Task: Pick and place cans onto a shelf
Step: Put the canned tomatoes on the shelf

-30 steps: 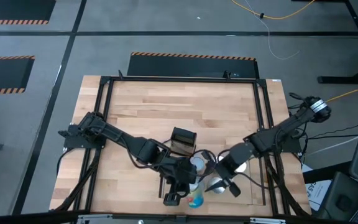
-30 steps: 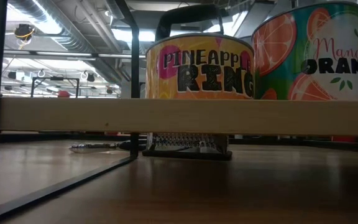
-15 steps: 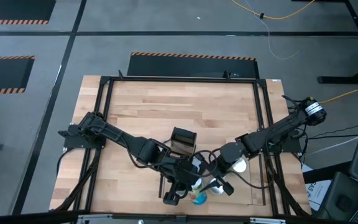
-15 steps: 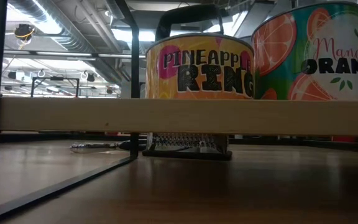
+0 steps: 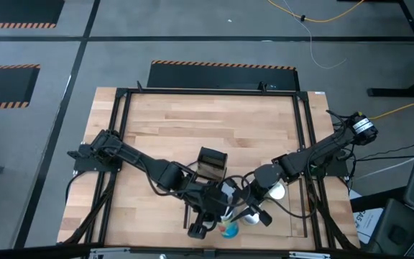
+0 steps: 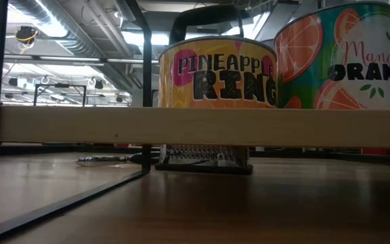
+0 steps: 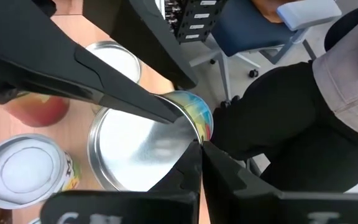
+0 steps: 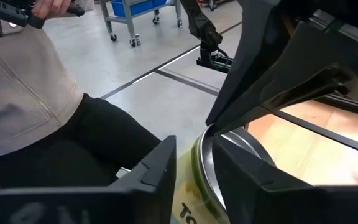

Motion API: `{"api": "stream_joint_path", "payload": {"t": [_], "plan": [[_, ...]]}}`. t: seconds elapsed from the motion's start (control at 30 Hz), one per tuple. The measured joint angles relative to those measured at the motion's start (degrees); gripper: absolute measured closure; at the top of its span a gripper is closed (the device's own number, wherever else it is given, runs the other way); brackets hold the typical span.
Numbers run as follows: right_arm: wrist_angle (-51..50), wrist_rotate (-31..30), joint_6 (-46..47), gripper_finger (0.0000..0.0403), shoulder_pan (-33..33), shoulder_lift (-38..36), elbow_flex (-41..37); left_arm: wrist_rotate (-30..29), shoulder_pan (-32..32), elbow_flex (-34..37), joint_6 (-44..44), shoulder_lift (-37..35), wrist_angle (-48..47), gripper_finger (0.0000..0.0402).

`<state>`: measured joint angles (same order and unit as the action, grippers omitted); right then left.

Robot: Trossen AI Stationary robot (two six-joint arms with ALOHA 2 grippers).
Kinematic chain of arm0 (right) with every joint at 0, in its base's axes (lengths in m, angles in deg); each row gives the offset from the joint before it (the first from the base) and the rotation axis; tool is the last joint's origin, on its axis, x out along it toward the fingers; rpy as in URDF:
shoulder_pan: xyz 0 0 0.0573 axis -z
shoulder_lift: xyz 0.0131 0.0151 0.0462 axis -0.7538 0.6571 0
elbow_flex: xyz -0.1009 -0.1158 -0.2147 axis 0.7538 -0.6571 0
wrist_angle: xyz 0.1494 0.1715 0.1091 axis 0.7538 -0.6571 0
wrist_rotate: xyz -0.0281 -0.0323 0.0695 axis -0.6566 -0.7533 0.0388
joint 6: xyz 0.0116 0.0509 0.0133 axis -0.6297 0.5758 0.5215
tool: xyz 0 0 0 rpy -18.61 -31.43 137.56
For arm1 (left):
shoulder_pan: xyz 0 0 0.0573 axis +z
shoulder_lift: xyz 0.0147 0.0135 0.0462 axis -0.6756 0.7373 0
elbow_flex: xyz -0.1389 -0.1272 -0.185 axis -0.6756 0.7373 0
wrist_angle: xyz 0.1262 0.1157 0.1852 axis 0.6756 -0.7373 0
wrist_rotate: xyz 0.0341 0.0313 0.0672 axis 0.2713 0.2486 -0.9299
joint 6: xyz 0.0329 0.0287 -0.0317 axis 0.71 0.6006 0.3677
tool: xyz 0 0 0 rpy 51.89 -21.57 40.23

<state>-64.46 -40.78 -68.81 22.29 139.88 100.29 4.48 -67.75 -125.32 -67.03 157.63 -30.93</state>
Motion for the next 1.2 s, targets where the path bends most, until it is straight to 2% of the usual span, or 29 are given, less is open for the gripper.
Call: {"api": "stream_joint_path", "payload": {"t": [0.33, 0.9, 1.2], "plan": [[-1.4, -0.07, 2.83, 0.0321, 0.02, 0.0, 0.0, -0.07, -0.04, 0.02, -0.43, 0.0, -0.58, 0.0402], [-3.98, 0.22, 2.83, 0.0324, 0.02, 0.0, 0.0, -1.55, -0.02, 0.02, -0.35, 0.02, -0.37, 0.0402], [-4.02, 0.74, 2.8, 0.0394, -0.04, 0.0, 0.0, -2.42, 0.0, 0.02, -0.06, 0.02, -0.32, 0.0401]]}}
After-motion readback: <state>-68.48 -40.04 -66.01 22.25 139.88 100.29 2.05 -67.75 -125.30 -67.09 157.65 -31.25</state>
